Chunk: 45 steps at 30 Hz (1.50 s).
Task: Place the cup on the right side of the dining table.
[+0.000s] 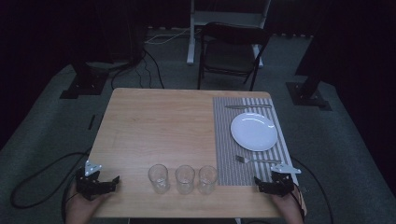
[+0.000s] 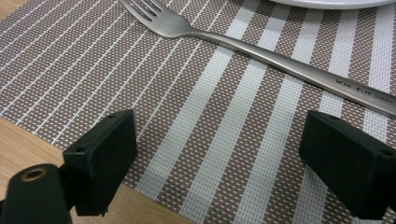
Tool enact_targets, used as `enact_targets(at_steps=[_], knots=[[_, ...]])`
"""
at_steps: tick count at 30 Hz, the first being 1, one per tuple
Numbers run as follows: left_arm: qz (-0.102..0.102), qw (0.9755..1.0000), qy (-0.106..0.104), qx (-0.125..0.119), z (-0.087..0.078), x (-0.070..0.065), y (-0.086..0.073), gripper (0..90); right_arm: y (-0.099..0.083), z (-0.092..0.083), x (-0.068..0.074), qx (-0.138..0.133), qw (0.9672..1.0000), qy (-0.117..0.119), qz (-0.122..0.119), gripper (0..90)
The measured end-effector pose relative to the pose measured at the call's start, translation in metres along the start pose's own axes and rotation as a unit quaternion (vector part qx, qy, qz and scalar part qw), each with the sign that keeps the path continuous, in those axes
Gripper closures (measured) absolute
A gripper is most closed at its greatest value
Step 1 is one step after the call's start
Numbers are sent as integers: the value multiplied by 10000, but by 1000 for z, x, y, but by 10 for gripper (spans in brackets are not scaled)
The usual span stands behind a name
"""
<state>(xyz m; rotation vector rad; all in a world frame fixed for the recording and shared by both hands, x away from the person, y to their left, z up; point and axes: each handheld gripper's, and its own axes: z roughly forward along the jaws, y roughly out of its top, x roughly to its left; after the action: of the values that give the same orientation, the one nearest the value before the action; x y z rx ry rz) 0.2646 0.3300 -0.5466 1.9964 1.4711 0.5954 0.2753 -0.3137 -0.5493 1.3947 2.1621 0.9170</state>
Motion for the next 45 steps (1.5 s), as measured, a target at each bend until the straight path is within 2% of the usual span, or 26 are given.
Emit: enact_targets(at_steps=[31,40,45], knots=[[-1,10000,-1,0,0,0,0,2,6,0,0,218,9998,-1,-17,109],[-2,10000,-1,0,0,0,0,2,5,-3,4,299,9994,160,-83,111],[-1,10000,-1,0,0,0,0,2,8,-7,8,241,9991,330,-120,119]])
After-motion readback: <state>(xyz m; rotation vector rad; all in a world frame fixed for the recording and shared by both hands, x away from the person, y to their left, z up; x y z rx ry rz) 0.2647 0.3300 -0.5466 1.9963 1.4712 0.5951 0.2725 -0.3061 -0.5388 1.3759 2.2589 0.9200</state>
